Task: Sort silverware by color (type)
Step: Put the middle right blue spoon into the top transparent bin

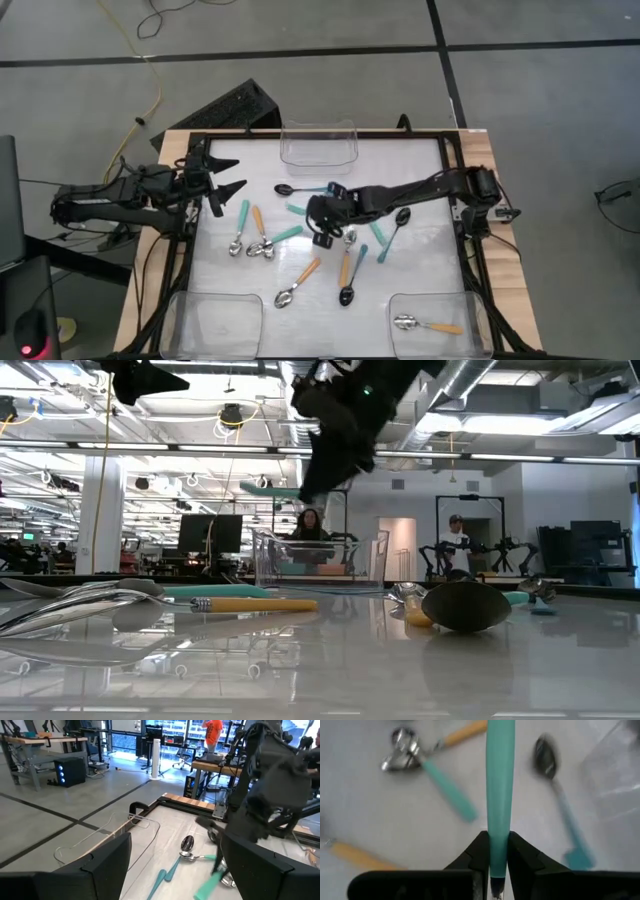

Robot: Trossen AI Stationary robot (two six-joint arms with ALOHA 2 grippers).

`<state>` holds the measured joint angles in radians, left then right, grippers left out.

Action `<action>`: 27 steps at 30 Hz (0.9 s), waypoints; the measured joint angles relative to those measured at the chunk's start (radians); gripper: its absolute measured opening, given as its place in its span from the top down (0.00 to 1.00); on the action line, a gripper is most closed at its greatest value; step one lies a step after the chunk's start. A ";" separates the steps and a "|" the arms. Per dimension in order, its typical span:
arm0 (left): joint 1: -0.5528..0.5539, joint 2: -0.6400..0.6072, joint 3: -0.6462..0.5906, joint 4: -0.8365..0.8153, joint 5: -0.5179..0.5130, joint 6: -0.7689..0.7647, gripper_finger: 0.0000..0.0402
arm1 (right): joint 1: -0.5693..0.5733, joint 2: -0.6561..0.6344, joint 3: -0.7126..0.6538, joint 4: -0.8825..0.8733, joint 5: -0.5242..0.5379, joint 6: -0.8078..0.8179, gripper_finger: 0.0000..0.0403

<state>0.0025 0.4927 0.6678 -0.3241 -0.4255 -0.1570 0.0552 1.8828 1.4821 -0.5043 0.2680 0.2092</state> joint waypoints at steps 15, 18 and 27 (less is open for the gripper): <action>0.000 0.000 0.000 0.000 0.000 0.001 0.27 | -0.221 0.000 0.105 -0.039 0.071 -0.234 0.83; 0.000 0.000 0.000 0.000 0.000 0.010 0.27 | -0.273 0.001 0.104 -0.004 0.010 -0.284 0.83; 0.000 0.000 0.000 0.000 0.000 0.018 0.27 | -0.400 0.004 0.104 0.078 -0.052 -0.292 0.83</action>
<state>0.0025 0.4928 0.6678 -0.3239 -0.4259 -0.1388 -0.3446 1.8866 1.5864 -0.4267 0.2161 -0.0825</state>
